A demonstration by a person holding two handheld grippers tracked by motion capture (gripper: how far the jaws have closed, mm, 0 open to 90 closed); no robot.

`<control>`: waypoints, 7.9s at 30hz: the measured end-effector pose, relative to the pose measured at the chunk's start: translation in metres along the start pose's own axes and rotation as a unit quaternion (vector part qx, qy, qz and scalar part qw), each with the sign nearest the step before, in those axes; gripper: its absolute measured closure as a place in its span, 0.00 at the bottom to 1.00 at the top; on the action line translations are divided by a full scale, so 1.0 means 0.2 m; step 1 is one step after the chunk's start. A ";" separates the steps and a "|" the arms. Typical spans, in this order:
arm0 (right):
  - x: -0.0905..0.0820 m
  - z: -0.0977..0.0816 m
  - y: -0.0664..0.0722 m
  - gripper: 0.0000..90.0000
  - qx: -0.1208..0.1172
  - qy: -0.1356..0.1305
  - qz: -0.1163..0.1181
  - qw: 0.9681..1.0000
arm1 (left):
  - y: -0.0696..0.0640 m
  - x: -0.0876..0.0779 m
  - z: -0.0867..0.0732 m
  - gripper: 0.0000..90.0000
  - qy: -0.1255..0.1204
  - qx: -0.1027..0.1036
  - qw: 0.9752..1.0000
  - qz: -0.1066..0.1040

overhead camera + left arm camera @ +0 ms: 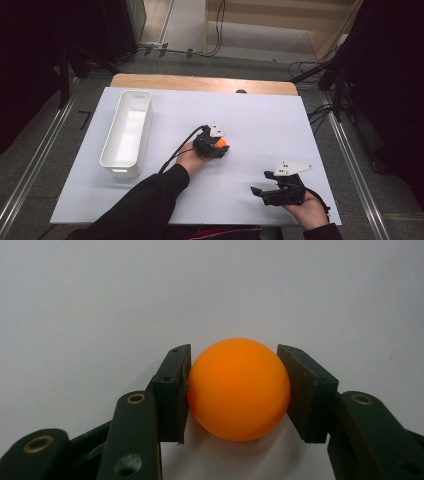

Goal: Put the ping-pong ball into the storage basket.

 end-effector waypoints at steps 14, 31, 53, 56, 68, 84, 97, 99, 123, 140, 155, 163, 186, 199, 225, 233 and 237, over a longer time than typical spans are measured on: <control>0.00 0.00 0.00 0.24 -0.003 0.001 0.002 1.000 | -0.01 -0.01 0.01 0.55 -0.001 0.004 1.000 -0.008; 0.01 0.00 0.00 0.24 -0.004 0.004 0.002 1.000 | -0.02 -0.13 0.12 0.55 -0.029 -0.001 0.999 -0.033; 0.00 0.00 0.00 0.24 -0.008 0.001 0.001 1.000 | -0.05 -0.26 0.24 0.55 -0.019 -0.004 0.999 -0.044; 0.00 0.00 0.00 0.24 -0.008 0.002 0.001 1.000 | -0.06 -0.27 0.25 0.55 -0.018 0.000 0.999 -0.042; 0.00 0.00 0.00 0.24 -0.008 0.003 0.001 1.000 | -0.05 -0.31 0.26 0.55 -0.013 -0.005 0.999 -0.045; 0.00 0.00 0.00 0.24 -0.009 0.003 0.001 1.000 | -0.01 -0.34 0.25 0.55 -0.014 -0.017 0.999 -0.036; 0.01 0.00 0.01 0.24 -0.006 0.005 0.004 1.000 | 0.03 -0.37 0.23 0.55 -0.009 -0.024 0.999 -0.037; 0.01 0.00 0.01 0.24 -0.006 0.004 0.004 1.000 | 0.04 -0.38 0.23 0.55 -0.006 -0.021 0.999 -0.036; 0.00 0.00 0.00 0.24 -0.007 0.002 0.006 1.000 | 0.13 -0.45 0.18 0.55 -0.004 -0.052 0.998 -0.036; 0.00 0.00 0.00 0.24 -0.008 0.001 0.006 1.000 | 0.20 -0.51 0.17 0.55 -0.005 -0.063 0.998 -0.023; 0.00 0.00 0.01 0.24 -0.006 0.001 0.008 1.000 | 0.27 -0.56 0.16 0.55 -0.005 -0.073 0.997 -0.009; 0.00 0.00 0.01 0.24 -0.006 0.001 0.008 1.000 | 0.32 -0.60 0.15 0.55 -0.005 -0.080 0.997 -0.001; 0.00 0.00 0.01 0.24 -0.006 0.002 0.007 1.000 | 0.42 -0.68 0.12 0.55 -0.005 -0.097 0.995 0.027; 0.00 0.00 0.01 0.24 -0.008 0.003 0.007 1.000 | 0.47 -0.71 0.11 0.55 -0.001 -0.101 0.994 0.039; 0.00 0.00 0.01 0.24 -0.012 0.005 0.006 1.000 | 0.59 -0.80 0.06 0.55 -0.003 -0.125 0.990 0.070; 0.00 0.00 0.01 0.24 -0.014 0.006 0.006 1.000 | 0.62 -0.83 0.04 0.55 -0.004 -0.136 0.988 0.079; 0.00 0.00 0.01 0.24 -0.014 0.006 0.007 1.000 | 0.64 -0.84 0.03 0.55 -0.006 -0.142 0.986 0.082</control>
Point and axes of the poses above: each handheld gripper's, and its own axes: x roughly forward along the jaws, z roughly out of its top, y roughly to its left, the point moved 1 cm from there along x, roughly forward along the jaws, and after that the axes turned 3 degrees about -x, right-handed, at the moved point
